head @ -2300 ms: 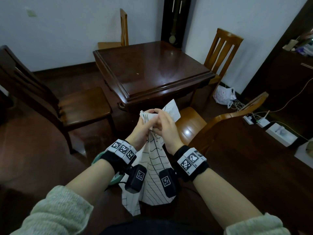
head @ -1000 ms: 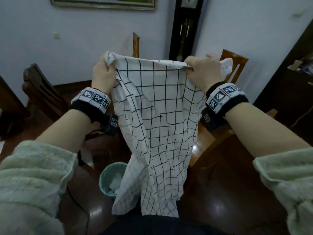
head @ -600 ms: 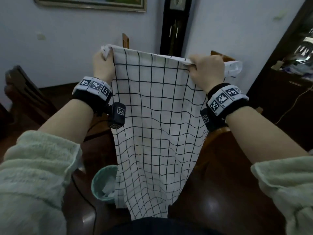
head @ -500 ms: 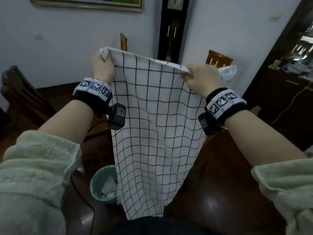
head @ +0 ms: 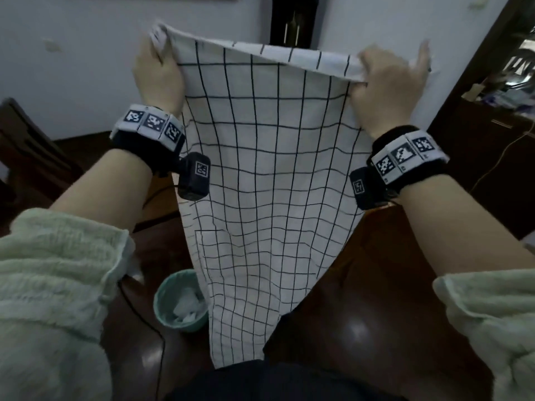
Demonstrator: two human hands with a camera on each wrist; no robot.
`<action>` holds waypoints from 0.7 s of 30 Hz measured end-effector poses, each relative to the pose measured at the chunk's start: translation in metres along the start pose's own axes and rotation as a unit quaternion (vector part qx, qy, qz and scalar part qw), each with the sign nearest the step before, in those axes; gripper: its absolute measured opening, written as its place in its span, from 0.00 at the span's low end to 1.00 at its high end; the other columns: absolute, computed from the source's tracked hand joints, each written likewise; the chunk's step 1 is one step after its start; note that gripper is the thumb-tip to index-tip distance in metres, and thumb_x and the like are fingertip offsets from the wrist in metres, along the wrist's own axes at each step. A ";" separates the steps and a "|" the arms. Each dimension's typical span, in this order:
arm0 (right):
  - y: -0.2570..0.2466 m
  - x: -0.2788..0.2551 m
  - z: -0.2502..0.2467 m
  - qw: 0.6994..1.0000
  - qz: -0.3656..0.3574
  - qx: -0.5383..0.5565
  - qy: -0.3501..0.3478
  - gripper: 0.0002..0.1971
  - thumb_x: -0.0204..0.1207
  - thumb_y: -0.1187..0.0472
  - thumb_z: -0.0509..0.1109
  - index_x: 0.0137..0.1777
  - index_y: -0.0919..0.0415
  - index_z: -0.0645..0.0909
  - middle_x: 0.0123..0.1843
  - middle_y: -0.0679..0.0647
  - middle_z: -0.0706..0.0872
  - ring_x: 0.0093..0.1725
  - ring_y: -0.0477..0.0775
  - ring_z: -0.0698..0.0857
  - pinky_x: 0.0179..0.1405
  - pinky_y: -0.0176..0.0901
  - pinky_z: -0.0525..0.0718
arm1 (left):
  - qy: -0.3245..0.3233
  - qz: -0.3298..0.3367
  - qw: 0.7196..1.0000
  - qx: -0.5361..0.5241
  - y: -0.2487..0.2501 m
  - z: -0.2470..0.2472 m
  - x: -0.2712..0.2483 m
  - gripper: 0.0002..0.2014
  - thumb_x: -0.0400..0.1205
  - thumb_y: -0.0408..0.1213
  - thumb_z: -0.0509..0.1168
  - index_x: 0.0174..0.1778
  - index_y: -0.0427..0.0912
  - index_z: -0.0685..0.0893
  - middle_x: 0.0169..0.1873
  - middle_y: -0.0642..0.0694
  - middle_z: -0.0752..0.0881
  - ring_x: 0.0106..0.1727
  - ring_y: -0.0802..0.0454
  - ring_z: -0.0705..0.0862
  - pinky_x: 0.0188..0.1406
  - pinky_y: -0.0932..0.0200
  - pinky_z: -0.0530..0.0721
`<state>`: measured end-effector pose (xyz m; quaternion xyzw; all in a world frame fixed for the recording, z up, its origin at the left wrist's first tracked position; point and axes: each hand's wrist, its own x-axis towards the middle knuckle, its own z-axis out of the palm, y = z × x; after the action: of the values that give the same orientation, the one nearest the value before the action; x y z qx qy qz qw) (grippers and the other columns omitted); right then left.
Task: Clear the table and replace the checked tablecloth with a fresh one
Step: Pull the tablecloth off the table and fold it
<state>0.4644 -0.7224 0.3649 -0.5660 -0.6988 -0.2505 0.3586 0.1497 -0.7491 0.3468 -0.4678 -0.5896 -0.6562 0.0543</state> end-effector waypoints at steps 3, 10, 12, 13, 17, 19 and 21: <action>0.010 -0.032 0.024 0.981 -0.002 -0.056 -0.187 0.12 0.73 0.63 0.58 0.46 0.50 0.82 0.48 0.52 0.86 0.59 0.61 0.81 0.74 0.82 0.41 | -0.186 -0.065 0.970 0.142 -0.043 0.003 -0.026 0.18 0.89 0.43 0.49 0.44 0.39 0.80 0.41 0.38 0.84 0.45 0.42 0.83 0.45 0.51 0.78; 0.013 -0.042 0.048 0.927 0.010 -0.052 -0.372 0.12 0.81 0.54 0.57 0.42 0.47 0.82 0.44 0.51 0.86 0.57 0.63 0.83 0.74 0.80 0.39 | -0.253 -0.154 0.924 0.241 -0.062 0.004 -0.048 0.20 0.88 0.38 0.50 0.55 0.26 0.81 0.56 0.26 0.83 0.58 0.30 0.81 0.54 0.46 0.78; 0.016 -0.039 0.049 0.939 -0.020 -0.001 -0.343 0.12 0.82 0.56 0.57 0.44 0.45 0.81 0.45 0.50 0.85 0.58 0.62 0.82 0.76 0.75 0.47 | -0.247 -0.170 0.923 0.241 -0.060 0.002 -0.040 0.20 0.88 0.37 0.50 0.57 0.25 0.81 0.57 0.26 0.83 0.60 0.30 0.81 0.57 0.44 0.77; 0.019 -0.039 0.048 0.936 -0.039 0.045 -0.346 0.11 0.82 0.57 0.58 0.44 0.45 0.81 0.44 0.50 0.84 0.57 0.62 0.82 0.75 0.69 0.58 | -0.240 -0.183 0.925 0.229 -0.061 0.001 -0.037 0.20 0.87 0.38 0.51 0.57 0.25 0.81 0.57 0.26 0.83 0.60 0.30 0.81 0.58 0.44 0.77; 0.022 -0.041 0.040 0.887 -0.054 0.228 -0.398 0.13 0.84 0.55 0.63 0.39 0.57 0.81 0.31 0.48 0.77 0.36 0.53 0.79 0.35 0.44 0.72 | -0.208 -0.174 0.935 0.228 -0.072 -0.013 -0.040 0.16 0.84 0.40 0.56 0.53 0.30 0.82 0.53 0.29 0.84 0.57 0.32 0.82 0.52 0.48 0.77; 0.015 -0.043 0.040 0.875 -0.042 0.257 -0.409 0.18 0.85 0.53 0.62 0.36 0.61 0.79 0.29 0.49 0.75 0.30 0.49 0.74 0.32 0.44 0.69 | -0.191 -0.163 0.927 0.277 -0.070 -0.018 -0.043 0.15 0.82 0.42 0.58 0.58 0.36 0.78 0.56 0.32 0.83 0.57 0.32 0.81 0.52 0.48 0.76; 0.006 -0.046 0.046 0.873 -0.009 0.256 -0.414 0.21 0.85 0.51 0.60 0.30 0.58 0.72 0.28 0.51 0.73 0.28 0.50 0.72 0.28 0.43 0.69 | -0.200 -0.098 0.904 0.366 -0.055 -0.019 -0.047 0.20 0.81 0.40 0.62 0.68 0.41 0.71 0.63 0.34 0.79 0.62 0.32 0.79 0.59 0.41 0.77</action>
<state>0.4650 -0.7141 0.3006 -0.4999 -0.8280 0.1914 0.1667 0.1314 -0.7710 0.2773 -0.4760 -0.8297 -0.2890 0.0380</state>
